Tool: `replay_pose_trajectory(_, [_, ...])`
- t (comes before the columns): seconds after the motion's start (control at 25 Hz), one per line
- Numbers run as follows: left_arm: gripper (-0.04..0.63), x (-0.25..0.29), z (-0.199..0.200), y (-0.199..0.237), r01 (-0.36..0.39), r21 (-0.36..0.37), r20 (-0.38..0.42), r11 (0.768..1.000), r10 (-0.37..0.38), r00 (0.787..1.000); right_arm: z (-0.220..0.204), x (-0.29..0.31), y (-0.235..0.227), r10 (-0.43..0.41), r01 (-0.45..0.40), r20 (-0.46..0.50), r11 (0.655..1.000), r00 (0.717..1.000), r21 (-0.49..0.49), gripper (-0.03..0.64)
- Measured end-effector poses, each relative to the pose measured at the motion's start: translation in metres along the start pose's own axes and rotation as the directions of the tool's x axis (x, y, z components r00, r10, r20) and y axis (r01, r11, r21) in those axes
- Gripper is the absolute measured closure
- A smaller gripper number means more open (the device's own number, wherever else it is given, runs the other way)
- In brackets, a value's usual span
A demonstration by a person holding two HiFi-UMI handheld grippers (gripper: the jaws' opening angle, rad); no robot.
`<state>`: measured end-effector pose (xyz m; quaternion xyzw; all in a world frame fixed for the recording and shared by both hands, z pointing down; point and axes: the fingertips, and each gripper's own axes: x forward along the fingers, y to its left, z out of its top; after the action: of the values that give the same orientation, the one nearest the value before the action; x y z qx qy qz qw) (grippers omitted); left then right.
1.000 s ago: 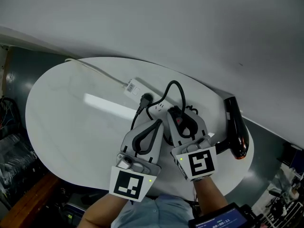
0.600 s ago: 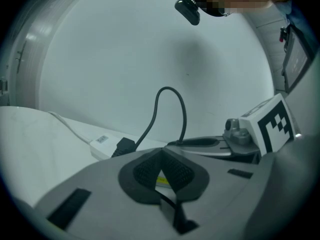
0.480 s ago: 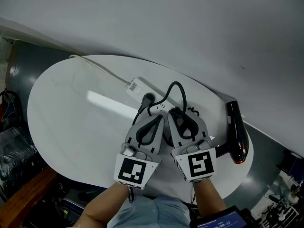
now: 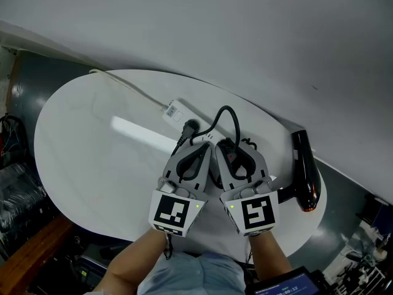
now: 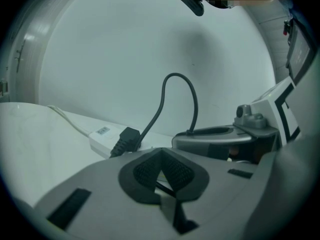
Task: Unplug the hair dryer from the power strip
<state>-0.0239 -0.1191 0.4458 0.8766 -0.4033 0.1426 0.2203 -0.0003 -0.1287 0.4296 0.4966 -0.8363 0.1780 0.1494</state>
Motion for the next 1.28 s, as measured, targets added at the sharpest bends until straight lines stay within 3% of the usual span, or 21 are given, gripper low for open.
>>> replay_pose_trajectory(0.24, [0.598,0.001,-0.002,0.0,0.02,0.0,-0.013,1.0,-0.02,1.0,0.0,0.0,0.0,-0.004,0.004,-0.006,1.0,1.0,-0.007,0.543])
replay_pose_trajectory(0.52, [0.598,0.002,-0.005,-0.002,0.044,0.05,-0.044,0.998,-0.041,0.998,0.003,0.002,0.001,0.003,-0.003,-0.001,0.998,1.0,-0.06,0.545])
replay_pose_trajectory(0.68, [0.598,0.002,-0.004,-0.002,0.063,0.037,-0.03,0.997,-0.062,0.998,-0.003,-0.001,0.003,0.029,-0.034,-0.042,0.992,0.999,-0.125,0.543])
replay_pose_trajectory(0.96, [0.598,0.001,-0.007,-0.002,0.076,0.043,-0.046,0.996,-0.074,0.996,-0.008,-0.004,0.006,0.074,-0.083,-0.064,0.984,0.995,-0.157,0.561])
replay_pose_trajectory(1.12, [0.598,0.002,-0.007,-0.003,0.071,0.108,-0.08,0.992,-0.063,0.995,-0.002,-0.005,0.006,0.09,-0.088,0.016,0.992,0.996,-0.096,0.563])
replay_pose_trajectory(1.28, [0.598,0.003,-0.007,-0.003,0.078,0.094,-0.089,0.993,-0.069,0.994,-0.009,-0.008,0.005,0.11,-0.111,-0.019,0.993,0.994,-0.041,0.565])
